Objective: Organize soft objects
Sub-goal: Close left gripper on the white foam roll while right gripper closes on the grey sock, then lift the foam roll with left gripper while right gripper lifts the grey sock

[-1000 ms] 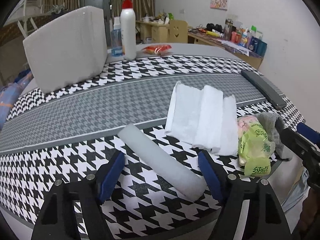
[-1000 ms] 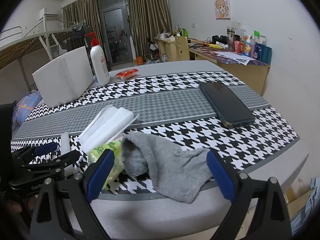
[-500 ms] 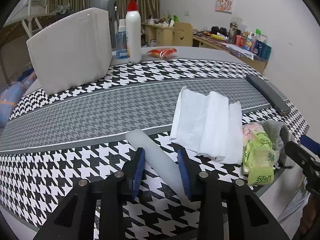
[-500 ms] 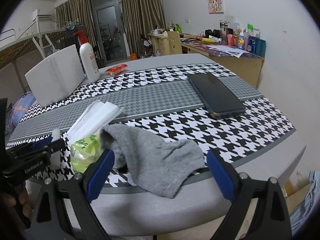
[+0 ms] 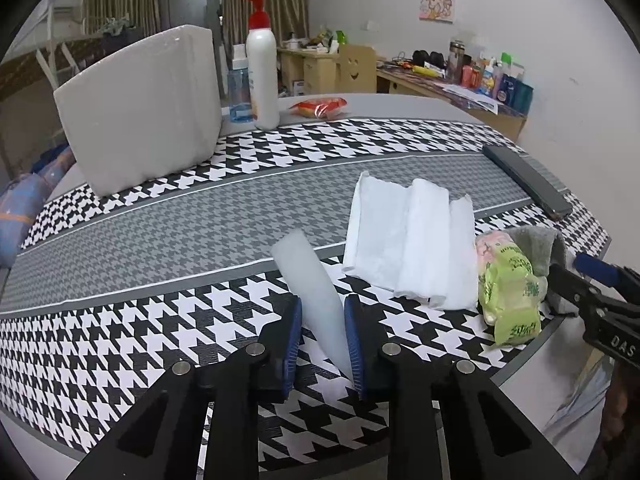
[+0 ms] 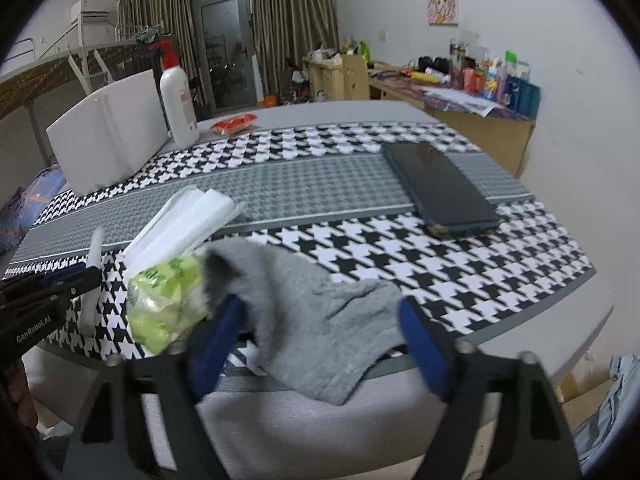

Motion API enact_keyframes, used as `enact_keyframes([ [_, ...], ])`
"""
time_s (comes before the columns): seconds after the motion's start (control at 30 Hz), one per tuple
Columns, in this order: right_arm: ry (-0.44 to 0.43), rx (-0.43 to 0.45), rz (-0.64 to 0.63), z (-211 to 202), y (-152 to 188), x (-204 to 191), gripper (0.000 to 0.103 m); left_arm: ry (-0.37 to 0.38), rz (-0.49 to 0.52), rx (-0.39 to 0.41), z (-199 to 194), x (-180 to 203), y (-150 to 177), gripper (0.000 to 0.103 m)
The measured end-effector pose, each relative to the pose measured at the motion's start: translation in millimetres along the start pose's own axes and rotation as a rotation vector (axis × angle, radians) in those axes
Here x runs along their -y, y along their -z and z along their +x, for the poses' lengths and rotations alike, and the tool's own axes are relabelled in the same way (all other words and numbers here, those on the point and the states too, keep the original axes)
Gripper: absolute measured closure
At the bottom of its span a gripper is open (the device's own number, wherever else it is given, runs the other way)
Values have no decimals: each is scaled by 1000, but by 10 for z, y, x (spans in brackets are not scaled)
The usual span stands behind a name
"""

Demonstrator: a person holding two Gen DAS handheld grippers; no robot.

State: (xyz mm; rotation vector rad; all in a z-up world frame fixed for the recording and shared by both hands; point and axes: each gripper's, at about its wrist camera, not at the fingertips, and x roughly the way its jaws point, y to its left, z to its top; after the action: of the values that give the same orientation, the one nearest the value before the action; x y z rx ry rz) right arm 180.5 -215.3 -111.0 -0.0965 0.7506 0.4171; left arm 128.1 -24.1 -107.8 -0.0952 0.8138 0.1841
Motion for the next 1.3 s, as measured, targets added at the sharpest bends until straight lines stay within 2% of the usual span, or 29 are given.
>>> enact_keyframes([
  [0.03,-4,-5,1,10,1,-1,30,-1,-3,0,3,0,-2,79],
  [0.2,-21,-21,-31,25,19,-53,61,3,-20,-4,-1,2,6,78],
  [0.27,-30,-30,-32,32,31,-48,68,0,-18,-9,-1,5,8,76],
  [0.33,-39,-33,-25,31,41,-38,69,-3,-25,-10,-1,-2,6,75],
  [0.43,-47,-33,-26,24,45,-48,73,-10,-24,-17,15,-3,-2,65],
  [0.77,-41,-43,-27,45,15,-85,74,22,-42,-37,32,-36,4,64],
  [0.83,-40,-42,-26,57,9,-92,75,33,-40,-40,37,-30,1,66],
  [0.87,-39,-44,-28,59,5,-98,77,45,-45,-39,39,-36,-6,72],
  [0.93,-33,-50,-28,63,-12,-112,79,58,-53,-40,44,-40,-12,74],
  [0.97,-32,-51,-31,60,-17,-121,83,65,-53,-39,43,-36,-13,76],
  [1.3,-16,1,-40,-95,-83,-156,92,131,-56,1,-45,-111,-25,79],
])
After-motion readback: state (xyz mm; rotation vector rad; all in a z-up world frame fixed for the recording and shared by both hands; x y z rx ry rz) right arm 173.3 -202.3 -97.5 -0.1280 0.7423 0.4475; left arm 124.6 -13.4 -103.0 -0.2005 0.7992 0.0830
